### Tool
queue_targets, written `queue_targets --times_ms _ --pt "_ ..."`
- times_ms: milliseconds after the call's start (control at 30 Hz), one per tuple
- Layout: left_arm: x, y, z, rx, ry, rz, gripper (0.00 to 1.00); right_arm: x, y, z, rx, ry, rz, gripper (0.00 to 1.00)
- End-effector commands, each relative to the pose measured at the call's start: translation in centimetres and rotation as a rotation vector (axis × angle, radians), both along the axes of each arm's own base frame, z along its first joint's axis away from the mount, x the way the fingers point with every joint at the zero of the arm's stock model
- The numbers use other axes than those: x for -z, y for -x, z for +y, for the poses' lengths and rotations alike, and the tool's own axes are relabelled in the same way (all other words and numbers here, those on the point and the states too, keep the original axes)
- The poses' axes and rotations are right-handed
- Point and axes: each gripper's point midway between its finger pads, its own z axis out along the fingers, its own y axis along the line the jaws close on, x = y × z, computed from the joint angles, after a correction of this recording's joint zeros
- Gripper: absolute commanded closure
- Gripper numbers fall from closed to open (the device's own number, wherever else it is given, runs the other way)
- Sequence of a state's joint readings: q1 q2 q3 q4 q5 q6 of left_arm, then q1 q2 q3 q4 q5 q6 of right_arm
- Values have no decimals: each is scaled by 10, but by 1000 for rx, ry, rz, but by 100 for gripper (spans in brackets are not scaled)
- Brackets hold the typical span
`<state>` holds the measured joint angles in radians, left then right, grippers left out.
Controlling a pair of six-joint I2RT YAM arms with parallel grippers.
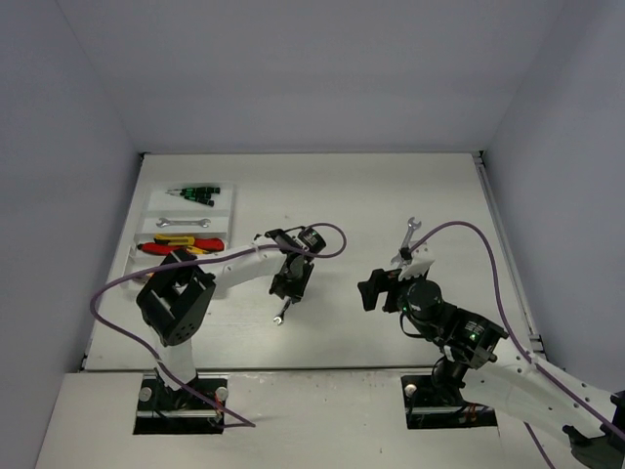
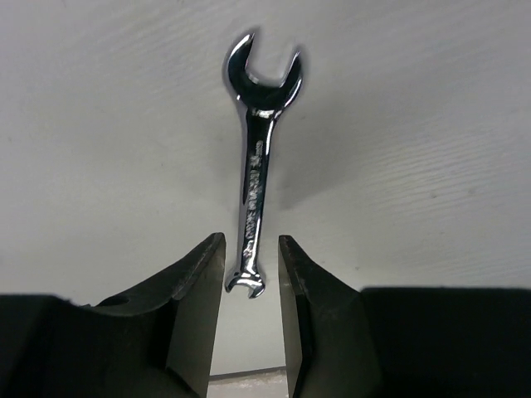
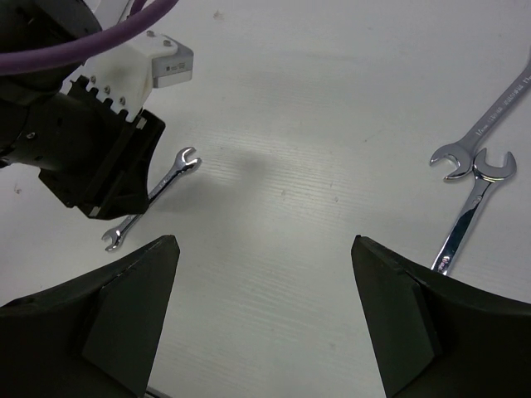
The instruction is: Sort the tools into containers
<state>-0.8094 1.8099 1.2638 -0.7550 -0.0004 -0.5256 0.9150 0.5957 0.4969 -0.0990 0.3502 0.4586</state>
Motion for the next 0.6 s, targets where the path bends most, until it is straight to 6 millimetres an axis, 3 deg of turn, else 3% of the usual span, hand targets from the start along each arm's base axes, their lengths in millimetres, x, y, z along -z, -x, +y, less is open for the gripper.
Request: queue_targets --times_ms 0,567 --pt "-12 -19 -12 2 21 -31 72 -17 -4 3 12 -67 -34 17" --pt "16 -12 0 -6 -47 51 72 -14 -2 4 7 -71 -24 17"
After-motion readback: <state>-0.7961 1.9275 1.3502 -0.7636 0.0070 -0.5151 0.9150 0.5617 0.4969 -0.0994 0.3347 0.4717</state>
